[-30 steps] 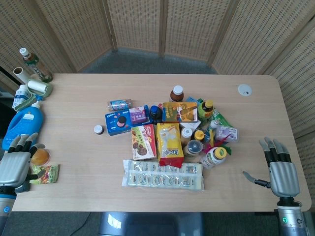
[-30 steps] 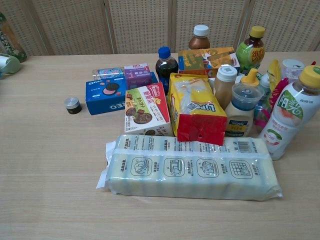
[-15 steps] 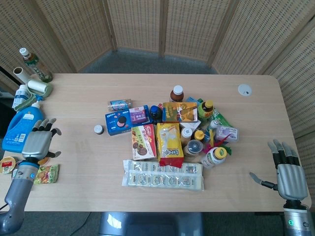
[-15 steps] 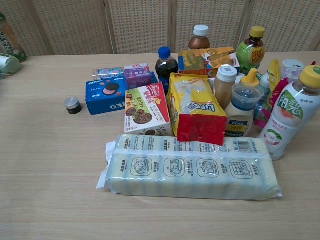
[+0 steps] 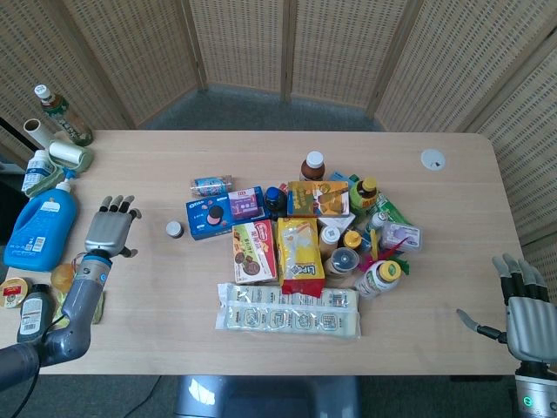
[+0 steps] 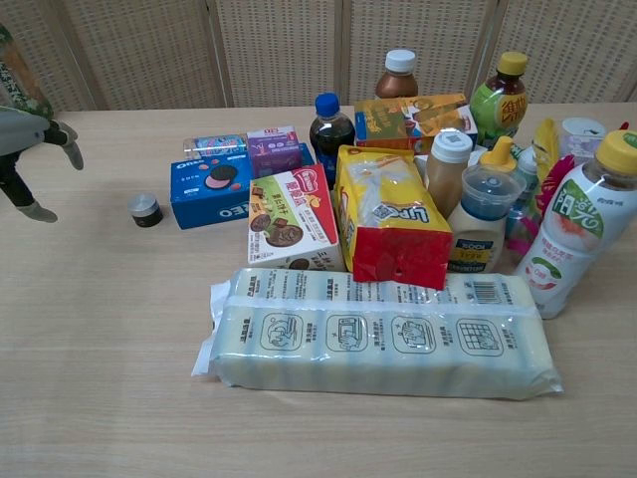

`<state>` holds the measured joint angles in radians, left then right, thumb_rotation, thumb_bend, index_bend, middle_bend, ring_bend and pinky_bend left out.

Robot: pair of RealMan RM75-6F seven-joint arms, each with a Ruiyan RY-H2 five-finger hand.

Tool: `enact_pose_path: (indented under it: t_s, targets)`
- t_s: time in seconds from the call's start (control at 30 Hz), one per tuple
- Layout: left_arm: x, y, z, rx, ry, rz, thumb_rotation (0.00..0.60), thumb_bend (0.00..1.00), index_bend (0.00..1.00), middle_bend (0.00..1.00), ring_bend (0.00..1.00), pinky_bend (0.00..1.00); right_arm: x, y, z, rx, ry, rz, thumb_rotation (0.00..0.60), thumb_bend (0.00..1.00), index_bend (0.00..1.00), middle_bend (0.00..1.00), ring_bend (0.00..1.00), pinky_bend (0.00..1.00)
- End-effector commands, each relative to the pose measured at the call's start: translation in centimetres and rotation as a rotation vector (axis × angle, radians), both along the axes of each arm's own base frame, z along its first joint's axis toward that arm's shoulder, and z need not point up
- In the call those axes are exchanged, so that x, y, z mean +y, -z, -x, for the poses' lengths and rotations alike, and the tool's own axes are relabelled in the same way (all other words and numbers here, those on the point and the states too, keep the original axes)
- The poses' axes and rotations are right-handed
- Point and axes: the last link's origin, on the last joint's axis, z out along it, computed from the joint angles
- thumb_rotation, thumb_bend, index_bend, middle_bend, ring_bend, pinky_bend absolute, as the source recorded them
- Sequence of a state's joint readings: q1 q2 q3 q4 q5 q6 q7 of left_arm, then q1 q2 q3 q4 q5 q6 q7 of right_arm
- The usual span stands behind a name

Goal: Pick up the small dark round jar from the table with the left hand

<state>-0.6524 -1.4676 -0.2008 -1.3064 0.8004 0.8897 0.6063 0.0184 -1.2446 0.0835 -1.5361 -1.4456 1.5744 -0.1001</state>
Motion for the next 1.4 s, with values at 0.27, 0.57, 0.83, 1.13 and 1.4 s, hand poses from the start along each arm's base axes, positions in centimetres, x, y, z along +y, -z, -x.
enact_pose_path:
  t_s: [0.27, 0.57, 0.83, 1.13, 1.4]
  targets:
    - [3.0, 4.4, -2.0, 0.03, -0.007, 0.067, 0.6, 0.26, 0.26, 0.0, 0.0, 0.0, 0.6, -0.4, 0.9, 0.006, 0.043, 0.012, 0.338, 0.15, 0.0, 0.0, 0.0, 0.0]
    - [4.7, 6.7, -3.3, 0.011, -0.012, 0.079, 0.6, 0.26, 0.28, 0.0, 0.0, 0.0, 0.8, -0.9, 1.2, 0.017, 0.066, 0.025, 0.344, 0.15, 0.0, 0.0, 0.0, 0.0]
    - [5.1, 8.0, -4.2, -0.022, 0.0, 0.088, 0.6, 0.25, 0.32, 0.0, 0.0, 0.0, 1.1, -1.1, 1.4, 0.021, 0.077, 0.031, 0.34, 0.15, 0.0, 0.0, 0.0, 0.0]
    - [5.2, 7.8, -3.8, -0.052, -0.018, 0.075, 0.6, 0.25, 0.4, 0.0, 0.0, 0.0, 1.1, -1.1, 1.4, 0.021, 0.075, 0.034, 0.342, 0.15, 0.0, 0.0, 0.0, 0.0]
    - [5.0, 7.8, -3.4, -0.061, -0.034, 0.072, 0.6, 0.25, 0.41, 0.0, 0.0, 0.0, 1.4, -1.3, 1.7, 0.017, 0.083, 0.04, 0.341, 0.15, 0.0, 0.0, 0.0, 0.0]
